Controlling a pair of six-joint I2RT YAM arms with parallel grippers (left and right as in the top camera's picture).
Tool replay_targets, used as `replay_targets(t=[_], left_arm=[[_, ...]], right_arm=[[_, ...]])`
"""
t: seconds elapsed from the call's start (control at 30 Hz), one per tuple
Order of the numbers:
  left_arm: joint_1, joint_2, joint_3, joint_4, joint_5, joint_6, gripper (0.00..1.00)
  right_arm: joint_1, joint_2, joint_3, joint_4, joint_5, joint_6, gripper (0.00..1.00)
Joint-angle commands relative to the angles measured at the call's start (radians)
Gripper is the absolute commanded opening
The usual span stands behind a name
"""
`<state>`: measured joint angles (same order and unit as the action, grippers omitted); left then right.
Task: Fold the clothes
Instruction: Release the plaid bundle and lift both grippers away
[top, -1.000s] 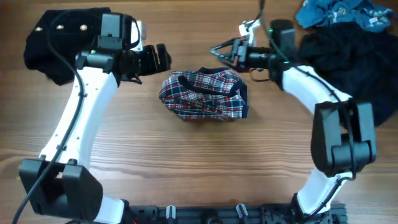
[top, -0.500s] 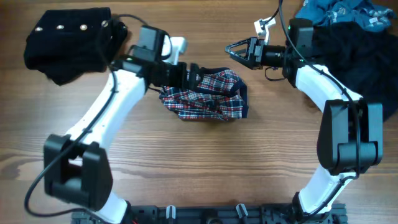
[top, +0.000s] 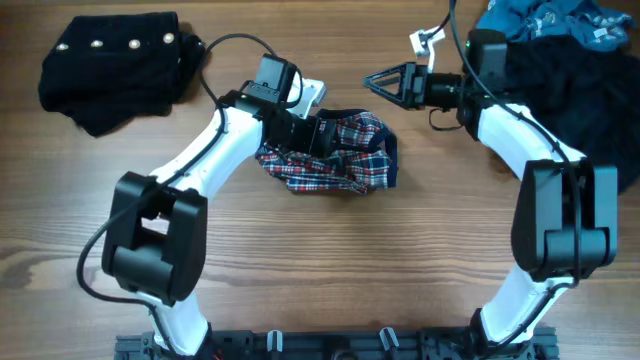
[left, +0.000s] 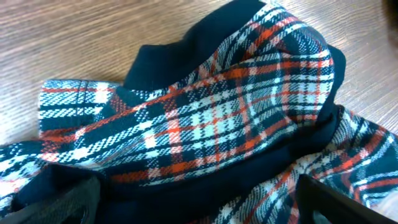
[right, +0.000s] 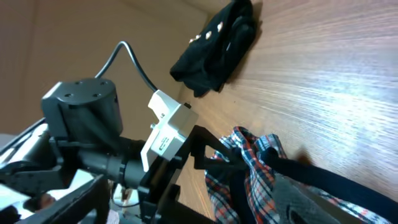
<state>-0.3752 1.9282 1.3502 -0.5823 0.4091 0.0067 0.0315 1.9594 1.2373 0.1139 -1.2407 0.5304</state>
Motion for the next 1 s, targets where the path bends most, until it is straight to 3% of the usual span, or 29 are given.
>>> replay_targets(t=[0.0, 0.13, 0.27, 0.53, 0.67, 0.87, 0.97], left_arm=[[0.002, 0.041, -0.010, 0.017, -0.020, 0.015, 1.00], [0.002, 0.035, 0.015, 0.037, 0.013, 0.015, 1.00], [0.002, 0.014, 0.064, 0.020, 0.013, 0.016, 1.00], [0.024, -0.103, 0.104, 0.022, 0.009, 0.007, 1.00], [0.047, -0.171, 0.104, 0.026, -0.002, -0.048, 1.00], [0.108, -0.253, 0.104, 0.018, -0.163, -0.217, 1.00], [0.137, -0.270, 0.104, 0.019, -0.237, -0.245, 1.00]], right_arm=[[-0.062, -0.028, 0.013, 0.055, -0.087, 0.024, 0.90], [-0.110, -0.072, 0.013, 0.149, -0.162, 0.095, 0.99], [-0.133, -0.127, 0.013, 0.192, -0.193, 0.148, 0.99], [-0.096, -0.189, 0.013, 0.048, -0.171, 0.074, 0.99], [-0.081, -0.189, 0.013, -0.163, 0.026, -0.008, 0.99], [-0.069, -0.211, 0.013, -0.543, 0.618, -0.077, 0.99], [-0.046, -0.239, 0.013, -0.648, 0.784, -0.119, 1.00]])
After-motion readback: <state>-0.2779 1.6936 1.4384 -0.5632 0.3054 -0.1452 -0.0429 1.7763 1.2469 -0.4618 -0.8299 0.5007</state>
